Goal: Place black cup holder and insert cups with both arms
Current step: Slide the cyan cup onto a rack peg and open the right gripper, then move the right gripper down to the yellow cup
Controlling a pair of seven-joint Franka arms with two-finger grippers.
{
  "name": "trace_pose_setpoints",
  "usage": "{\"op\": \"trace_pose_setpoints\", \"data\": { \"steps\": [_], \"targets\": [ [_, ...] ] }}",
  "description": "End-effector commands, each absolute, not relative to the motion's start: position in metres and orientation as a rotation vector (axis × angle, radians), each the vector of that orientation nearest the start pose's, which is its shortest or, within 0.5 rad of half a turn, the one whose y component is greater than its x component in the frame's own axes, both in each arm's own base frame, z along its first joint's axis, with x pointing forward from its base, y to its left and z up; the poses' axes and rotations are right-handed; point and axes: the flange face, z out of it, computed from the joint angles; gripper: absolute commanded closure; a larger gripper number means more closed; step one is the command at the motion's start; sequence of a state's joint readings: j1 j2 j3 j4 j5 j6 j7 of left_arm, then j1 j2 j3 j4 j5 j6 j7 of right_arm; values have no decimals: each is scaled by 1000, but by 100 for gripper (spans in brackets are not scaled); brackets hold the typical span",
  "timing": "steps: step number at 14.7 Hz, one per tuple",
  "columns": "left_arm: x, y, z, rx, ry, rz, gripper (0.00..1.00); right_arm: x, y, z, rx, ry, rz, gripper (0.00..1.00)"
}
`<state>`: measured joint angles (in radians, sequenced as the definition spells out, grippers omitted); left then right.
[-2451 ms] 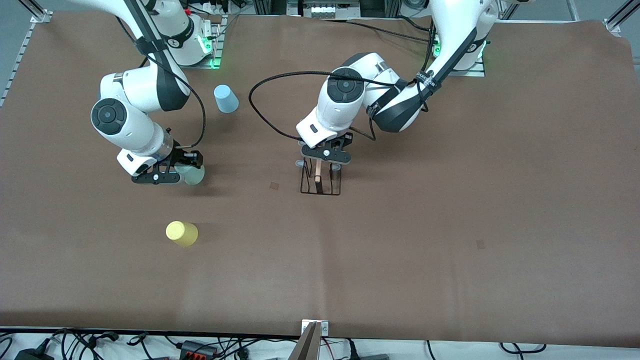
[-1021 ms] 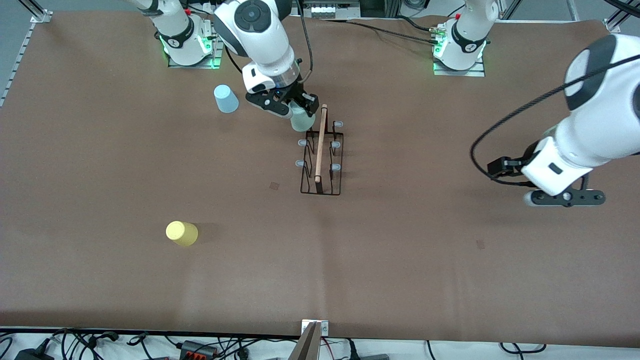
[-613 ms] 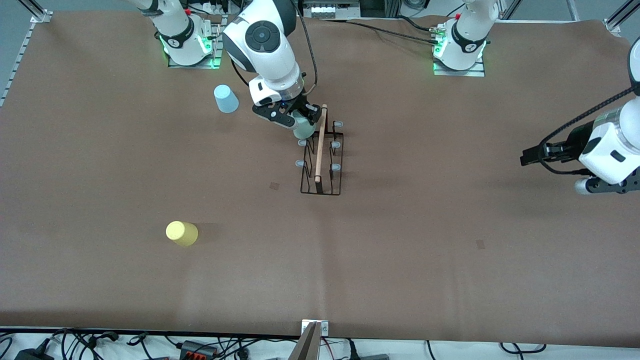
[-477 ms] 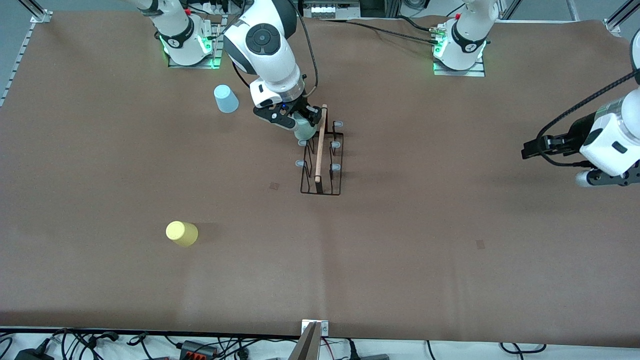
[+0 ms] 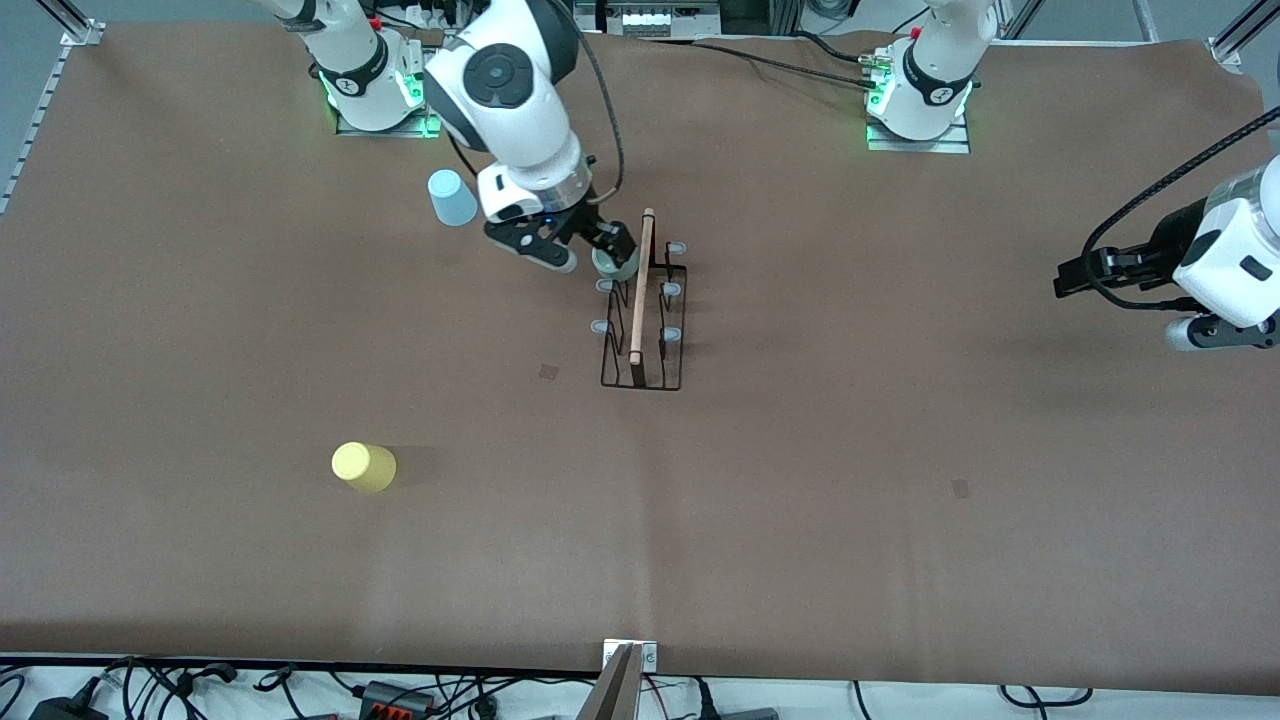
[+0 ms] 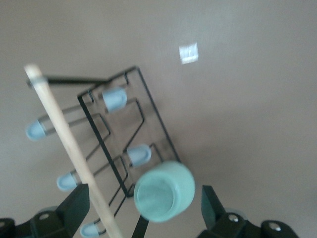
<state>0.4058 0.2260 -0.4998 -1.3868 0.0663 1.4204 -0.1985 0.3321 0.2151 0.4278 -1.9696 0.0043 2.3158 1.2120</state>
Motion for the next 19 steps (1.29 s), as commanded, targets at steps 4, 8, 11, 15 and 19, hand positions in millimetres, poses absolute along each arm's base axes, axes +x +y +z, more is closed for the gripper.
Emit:
{"op": "trace_pose_setpoints", "data": {
  "steps": [4, 8, 11, 15, 19],
  "targets": [
    [584, 6, 604, -3155, -87, 230, 0, 543, 263, 400, -2995, 323, -121, 0],
    [567, -12, 605, -3111, -91, 209, 0, 607, 159, 376, -3069, -43, -124, 0],
    [562, -5, 600, -3161, -137, 185, 0, 645, 121, 354, -3084, -215, -114, 0],
    [527, -15, 594, -3172, -119, 52, 0, 681, 95, 306, -3099, -443, -98, 0],
    [527, -19, 591, -3167, -106, 78, 0, 694, 90, 258, -3116, -480, -227, 0]
  ]
}}
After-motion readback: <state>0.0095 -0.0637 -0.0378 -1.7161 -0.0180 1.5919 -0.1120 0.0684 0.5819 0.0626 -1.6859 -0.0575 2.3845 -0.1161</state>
